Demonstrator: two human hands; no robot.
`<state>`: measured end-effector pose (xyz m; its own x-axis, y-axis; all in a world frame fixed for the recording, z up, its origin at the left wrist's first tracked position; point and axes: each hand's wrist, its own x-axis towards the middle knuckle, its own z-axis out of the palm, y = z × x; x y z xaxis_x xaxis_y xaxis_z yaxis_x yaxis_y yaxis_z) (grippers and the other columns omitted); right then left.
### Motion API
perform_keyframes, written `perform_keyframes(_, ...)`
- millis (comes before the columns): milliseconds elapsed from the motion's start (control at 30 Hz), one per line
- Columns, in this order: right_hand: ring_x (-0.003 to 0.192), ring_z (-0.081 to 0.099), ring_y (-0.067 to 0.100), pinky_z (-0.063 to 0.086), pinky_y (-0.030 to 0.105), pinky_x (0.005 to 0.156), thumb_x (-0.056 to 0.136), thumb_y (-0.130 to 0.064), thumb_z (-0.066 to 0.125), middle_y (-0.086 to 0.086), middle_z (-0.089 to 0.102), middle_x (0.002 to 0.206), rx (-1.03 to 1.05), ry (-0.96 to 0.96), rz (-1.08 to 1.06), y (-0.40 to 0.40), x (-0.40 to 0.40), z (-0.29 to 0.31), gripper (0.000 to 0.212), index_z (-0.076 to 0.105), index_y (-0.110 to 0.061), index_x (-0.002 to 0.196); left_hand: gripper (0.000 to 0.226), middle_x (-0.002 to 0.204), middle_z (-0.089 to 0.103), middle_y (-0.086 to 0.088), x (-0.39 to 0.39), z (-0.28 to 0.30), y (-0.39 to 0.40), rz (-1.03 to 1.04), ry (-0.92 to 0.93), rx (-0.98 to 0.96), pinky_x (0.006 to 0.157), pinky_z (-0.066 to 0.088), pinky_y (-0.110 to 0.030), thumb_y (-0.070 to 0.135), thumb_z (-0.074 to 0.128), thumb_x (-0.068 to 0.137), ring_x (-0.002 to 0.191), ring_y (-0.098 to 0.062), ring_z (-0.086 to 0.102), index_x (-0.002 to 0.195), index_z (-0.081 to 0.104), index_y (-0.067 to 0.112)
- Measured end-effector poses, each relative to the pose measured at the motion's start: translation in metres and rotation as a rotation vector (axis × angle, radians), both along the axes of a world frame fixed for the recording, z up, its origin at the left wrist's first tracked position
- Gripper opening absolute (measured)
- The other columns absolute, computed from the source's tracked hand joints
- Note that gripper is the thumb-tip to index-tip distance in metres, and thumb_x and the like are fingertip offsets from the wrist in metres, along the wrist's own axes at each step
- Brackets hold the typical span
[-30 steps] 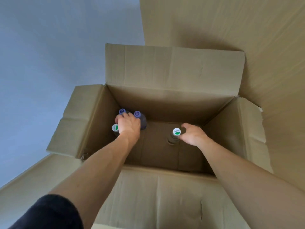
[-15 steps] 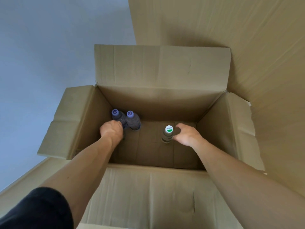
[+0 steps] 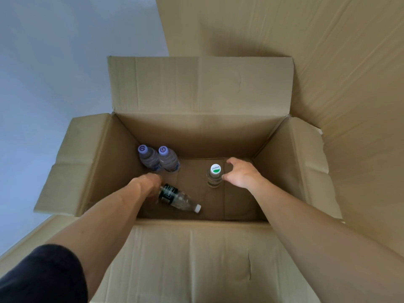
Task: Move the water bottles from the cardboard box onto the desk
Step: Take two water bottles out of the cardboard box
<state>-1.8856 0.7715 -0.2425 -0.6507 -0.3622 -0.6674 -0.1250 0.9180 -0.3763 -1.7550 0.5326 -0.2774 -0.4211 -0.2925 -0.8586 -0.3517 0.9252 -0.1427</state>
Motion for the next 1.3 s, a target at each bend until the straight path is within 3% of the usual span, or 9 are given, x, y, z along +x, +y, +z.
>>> perform_keyframes(400,0.142,0.041,0.029,0.043,0.039,0.109,0.091,-0.026,0.073,0.005,0.041,0.156,0.046,-0.027,-0.012,0.010,-0.013,-0.012,0.074,0.034,-0.027,0.154,0.088,0.152,0.045,-0.006,-0.031,-0.043,0.016,-0.378,-0.010,0.061,0.106,0.046,-0.041,0.029,0.080,0.084,0.135,-0.027,0.049,0.156,0.030,0.030)
perform_keyframes(533,0.144,0.038,0.028,0.039,0.039,0.112,0.090,-0.026,0.074,0.004,0.038,0.158,0.059,-0.060,0.003,0.007,-0.017,-0.023,0.078,0.032,-0.028,0.155,0.095,0.162,0.030,-0.005,-0.042,-0.073,0.019,-0.514,0.040,0.062,0.112,0.041,-0.044,0.029,0.077,0.086,0.142,-0.029,0.040,0.160,0.019,0.024)
perform_keyframes(667,0.148,0.033,0.028,0.036,0.041,0.116,0.087,-0.025,0.077,0.003,0.036,0.160,0.069,-0.096,0.025,0.000,-0.019,-0.037,0.083,0.031,-0.028,0.156,0.088,0.160,0.032,-0.011,-0.056,-0.101,0.021,-0.577,0.010,0.077,0.111,0.042,-0.046,0.027,0.069,0.093,0.141,-0.033,0.041,0.161,0.014,0.016)
perform_keyframes(933,0.147,0.034,0.027,0.035,0.043,0.115,0.079,-0.027,0.084,0.003,0.039,0.158,0.077,-0.128,0.109,-0.011,-0.020,-0.066,0.095,0.029,-0.033,0.156,0.062,0.154,0.037,-0.020,-0.048,-0.138,0.023,-0.508,0.034,0.112,0.107,0.043,-0.045,0.019,0.052,0.102,0.135,-0.036,0.047,0.155,0.024,0.005)
perform_keyframes(1067,0.144,0.037,0.029,0.036,0.045,0.114,0.077,-0.026,0.086,0.004,0.042,0.155,0.054,-0.112,0.146,-0.020,-0.018,-0.072,0.097,0.029,-0.034,0.154,0.057,0.146,0.049,-0.015,-0.045,-0.129,0.018,-0.354,0.029,0.180,0.109,0.042,-0.039,0.022,0.065,0.095,0.131,-0.031,0.052,0.145,0.042,0.007)
perform_keyframes(1300,0.135,0.049,0.028,0.044,0.042,0.108,0.076,-0.015,0.086,0.005,0.054,0.144,-0.024,-0.061,0.073,-0.034,-0.008,-0.081,0.083,0.042,-0.032,0.144,0.058,0.132,0.061,-0.009,-0.032,-0.100,0.000,-0.173,-0.026,0.194,0.090,0.048,-0.031,0.031,0.078,0.084,0.115,-0.027,0.061,0.134,0.056,0.011)
